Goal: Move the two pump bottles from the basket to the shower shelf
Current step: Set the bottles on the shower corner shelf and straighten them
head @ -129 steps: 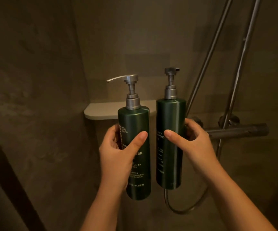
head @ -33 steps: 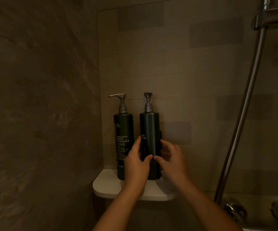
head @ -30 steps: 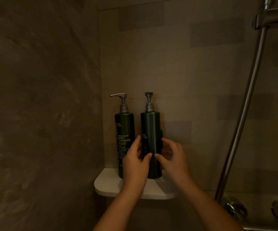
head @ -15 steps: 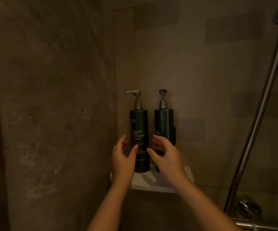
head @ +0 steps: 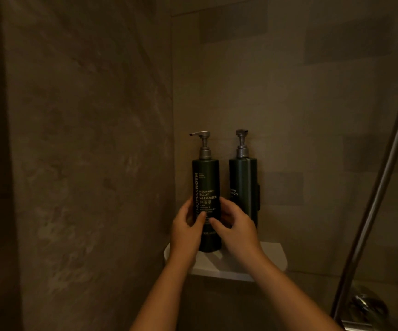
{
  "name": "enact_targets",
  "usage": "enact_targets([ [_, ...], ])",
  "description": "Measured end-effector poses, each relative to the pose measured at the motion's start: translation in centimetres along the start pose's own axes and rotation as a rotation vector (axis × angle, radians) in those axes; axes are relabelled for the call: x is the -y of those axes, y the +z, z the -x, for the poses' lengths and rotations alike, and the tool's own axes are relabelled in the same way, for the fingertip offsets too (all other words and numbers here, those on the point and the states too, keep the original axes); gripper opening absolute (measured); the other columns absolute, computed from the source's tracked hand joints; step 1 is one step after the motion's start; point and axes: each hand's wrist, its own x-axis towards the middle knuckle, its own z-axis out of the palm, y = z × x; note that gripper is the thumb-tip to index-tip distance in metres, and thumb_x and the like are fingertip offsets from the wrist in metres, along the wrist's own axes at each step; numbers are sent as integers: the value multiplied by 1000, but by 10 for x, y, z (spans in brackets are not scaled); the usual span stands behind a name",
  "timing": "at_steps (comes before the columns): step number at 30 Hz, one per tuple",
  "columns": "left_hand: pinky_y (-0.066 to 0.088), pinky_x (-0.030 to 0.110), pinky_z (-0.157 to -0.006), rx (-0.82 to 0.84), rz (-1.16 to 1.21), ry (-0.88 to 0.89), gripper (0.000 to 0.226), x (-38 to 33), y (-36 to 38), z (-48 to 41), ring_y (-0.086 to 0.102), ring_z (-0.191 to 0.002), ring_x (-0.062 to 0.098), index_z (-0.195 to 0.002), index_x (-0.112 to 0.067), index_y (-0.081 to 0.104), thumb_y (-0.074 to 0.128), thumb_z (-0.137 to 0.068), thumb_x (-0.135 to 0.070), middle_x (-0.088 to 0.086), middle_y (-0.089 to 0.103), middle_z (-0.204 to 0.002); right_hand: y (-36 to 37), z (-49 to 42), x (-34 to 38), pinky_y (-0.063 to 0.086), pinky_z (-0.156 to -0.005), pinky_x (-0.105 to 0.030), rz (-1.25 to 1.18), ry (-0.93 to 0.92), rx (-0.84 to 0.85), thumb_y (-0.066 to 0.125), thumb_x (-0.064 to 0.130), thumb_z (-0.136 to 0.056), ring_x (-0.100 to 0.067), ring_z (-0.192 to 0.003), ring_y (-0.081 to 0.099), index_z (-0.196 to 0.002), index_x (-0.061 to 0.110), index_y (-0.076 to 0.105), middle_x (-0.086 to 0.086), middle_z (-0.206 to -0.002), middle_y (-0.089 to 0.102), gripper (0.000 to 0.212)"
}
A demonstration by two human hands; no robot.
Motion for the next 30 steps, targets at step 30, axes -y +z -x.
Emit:
enact_targets([
  [30, 47, 40, -93, -124, -183, 46, 59, -1, 4, -2, 55, -109, 22, -125, -14, 49, 68, -73, 7, 13, 59, -121, 8, -4, -14, 41, -95, -25, 15, 39, 74, 61, 6, -83, -12, -118, 48, -129, 19, 42, -2, -128, 52, 52],
])
